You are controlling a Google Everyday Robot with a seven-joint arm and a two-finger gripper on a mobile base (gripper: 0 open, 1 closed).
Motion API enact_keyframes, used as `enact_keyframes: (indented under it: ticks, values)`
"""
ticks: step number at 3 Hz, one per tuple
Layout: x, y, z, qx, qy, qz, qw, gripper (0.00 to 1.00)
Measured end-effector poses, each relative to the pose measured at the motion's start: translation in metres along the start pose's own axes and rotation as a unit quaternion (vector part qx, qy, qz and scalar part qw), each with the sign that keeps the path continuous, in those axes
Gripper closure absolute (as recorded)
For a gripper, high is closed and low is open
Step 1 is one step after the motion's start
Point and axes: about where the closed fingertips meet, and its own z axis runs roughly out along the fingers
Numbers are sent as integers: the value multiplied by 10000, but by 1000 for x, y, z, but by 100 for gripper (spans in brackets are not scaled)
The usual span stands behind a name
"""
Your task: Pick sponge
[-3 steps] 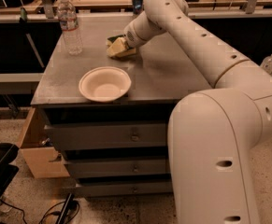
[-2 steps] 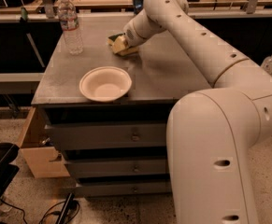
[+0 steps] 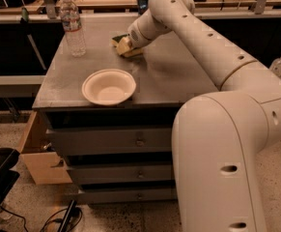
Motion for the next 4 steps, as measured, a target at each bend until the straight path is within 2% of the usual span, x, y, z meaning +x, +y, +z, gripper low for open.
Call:
enact_keyframes:
  ticks: [1, 2, 3, 4]
  values:
    - [-5, 6, -8, -106, 160, -98, 9998, 100]
    - [-21, 18, -37, -180, 444, -359, 9982, 100]
    - [-31, 27, -83, -39, 776, -614, 9951, 100]
    - [-41, 29, -135, 231, 852, -761, 9932, 100]
